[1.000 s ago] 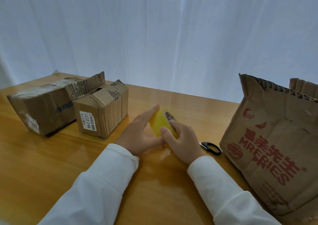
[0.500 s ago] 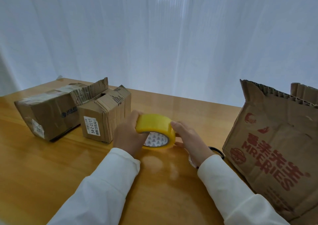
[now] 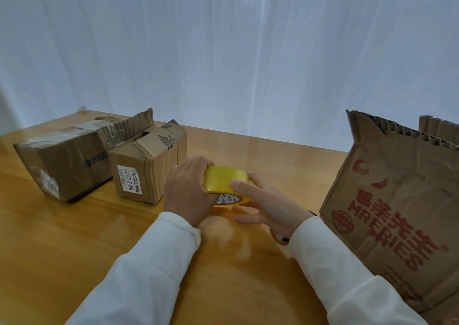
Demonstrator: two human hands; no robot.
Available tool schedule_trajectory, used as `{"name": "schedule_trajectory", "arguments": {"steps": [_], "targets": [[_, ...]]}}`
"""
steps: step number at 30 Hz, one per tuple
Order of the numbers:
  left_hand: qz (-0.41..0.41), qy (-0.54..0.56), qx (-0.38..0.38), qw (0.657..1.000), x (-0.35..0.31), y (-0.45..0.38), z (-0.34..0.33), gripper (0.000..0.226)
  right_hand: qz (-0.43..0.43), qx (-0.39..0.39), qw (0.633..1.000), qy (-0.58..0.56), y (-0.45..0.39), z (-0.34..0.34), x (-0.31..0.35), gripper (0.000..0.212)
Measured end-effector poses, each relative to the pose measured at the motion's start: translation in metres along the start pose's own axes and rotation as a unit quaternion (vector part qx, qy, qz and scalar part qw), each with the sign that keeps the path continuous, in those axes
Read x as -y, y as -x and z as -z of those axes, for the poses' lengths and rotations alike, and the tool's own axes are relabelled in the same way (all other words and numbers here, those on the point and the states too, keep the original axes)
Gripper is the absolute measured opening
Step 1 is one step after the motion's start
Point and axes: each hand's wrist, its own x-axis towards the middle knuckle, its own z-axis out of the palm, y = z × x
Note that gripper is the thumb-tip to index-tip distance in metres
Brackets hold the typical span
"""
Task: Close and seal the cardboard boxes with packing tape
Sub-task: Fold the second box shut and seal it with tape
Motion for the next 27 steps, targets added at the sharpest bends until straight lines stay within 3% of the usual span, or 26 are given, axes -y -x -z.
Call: {"name": "schedule_trajectory", "arguments": {"steps": [4, 6, 9, 16, 27], "targets": [[0.050, 0.119, 0.086, 0.988, 0.002, 0.000, 0.002, 0.063, -0.015, 0.019, 0.994, -0.103, 0.000, 0.009, -0.005, 0.068], [0.072, 0.186, 0.136, 0.970, 0.002, -0.001, 0.006, 0.069, -0.011, 0.006, 0.994, -0.109, -0.001, 0.011, -0.004, 0.053], [0.113, 0.204, 0.182, 0.955, 0.001, -0.001, 0.010, 0.078, 0.007, -0.047, 0.998, -0.043, -0.002, 0.012, 0.004, 0.039], [0.021, 0.137, 0.157, 0.978, -0.005, -0.002, 0.010, 0.070, 0.049, -0.055, 0.978, 0.194, 0.005, 0.003, 0.020, 0.046], [0.043, 0.178, 0.174, 0.968, -0.005, -0.002, 0.011, 0.066, 0.092, 0.005, 0.975, 0.200, 0.008, 0.019, 0.016, 0.038]]}}
